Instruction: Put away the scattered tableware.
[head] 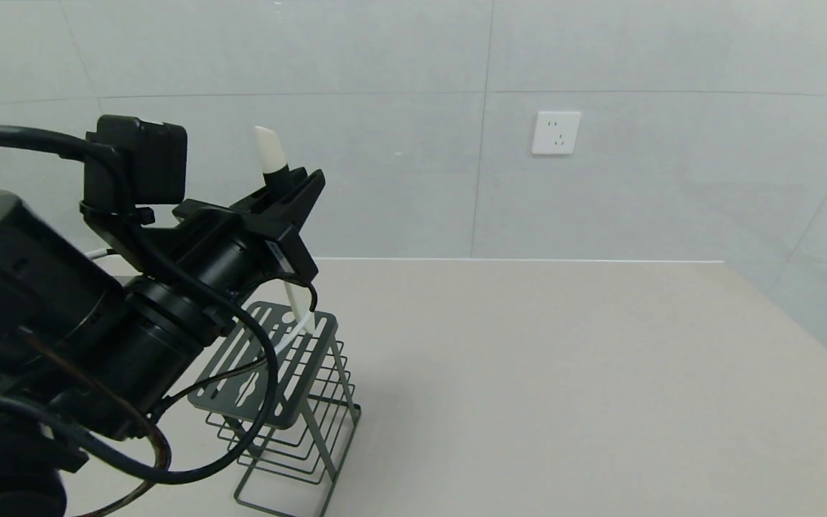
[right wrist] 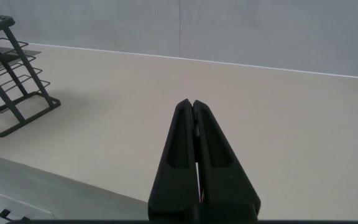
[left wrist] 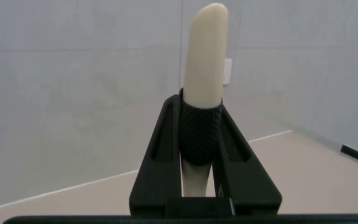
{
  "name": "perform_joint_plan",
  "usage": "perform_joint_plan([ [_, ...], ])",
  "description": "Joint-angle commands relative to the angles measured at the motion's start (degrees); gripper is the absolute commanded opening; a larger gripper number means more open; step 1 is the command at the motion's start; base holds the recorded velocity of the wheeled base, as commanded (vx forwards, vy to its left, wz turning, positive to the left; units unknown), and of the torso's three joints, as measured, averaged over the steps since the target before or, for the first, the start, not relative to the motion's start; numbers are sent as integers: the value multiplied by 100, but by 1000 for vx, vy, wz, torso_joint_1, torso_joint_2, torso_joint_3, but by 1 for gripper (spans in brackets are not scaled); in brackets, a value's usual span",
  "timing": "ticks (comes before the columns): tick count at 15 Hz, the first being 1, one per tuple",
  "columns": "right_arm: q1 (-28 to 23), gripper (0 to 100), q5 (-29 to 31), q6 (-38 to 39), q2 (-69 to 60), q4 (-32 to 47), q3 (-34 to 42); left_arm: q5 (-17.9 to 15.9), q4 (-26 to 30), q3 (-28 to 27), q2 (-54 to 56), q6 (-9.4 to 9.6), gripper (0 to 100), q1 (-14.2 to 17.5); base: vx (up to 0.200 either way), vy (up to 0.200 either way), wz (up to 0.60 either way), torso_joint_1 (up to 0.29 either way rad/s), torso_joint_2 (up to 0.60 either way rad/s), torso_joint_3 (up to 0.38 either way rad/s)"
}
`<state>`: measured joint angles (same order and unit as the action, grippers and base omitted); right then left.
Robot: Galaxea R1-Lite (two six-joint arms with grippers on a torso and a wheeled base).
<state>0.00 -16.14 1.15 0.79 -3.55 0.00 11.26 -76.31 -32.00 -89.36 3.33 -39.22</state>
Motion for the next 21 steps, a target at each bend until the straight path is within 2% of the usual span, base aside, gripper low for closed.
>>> perform_joint_plan([
  [1,0,0,-3,17,9,-6,0,7,-15,-17,-170,10,0,46,0,0,0,0,0,0],
  [4,0,0,-3,17,9,-6,0,7,-50,1,-170,71,0,248,0,0,0,0,0,0],
  [12,0,0,-3,17,9,-6,0,-1,-42,-17,-354,80,0,125,0,0,0,0,0,0],
  [21,0,0,-3,17,9,-6,0,-1,-59,-43,-469,80,0,142,0,0,0,0,0,0],
])
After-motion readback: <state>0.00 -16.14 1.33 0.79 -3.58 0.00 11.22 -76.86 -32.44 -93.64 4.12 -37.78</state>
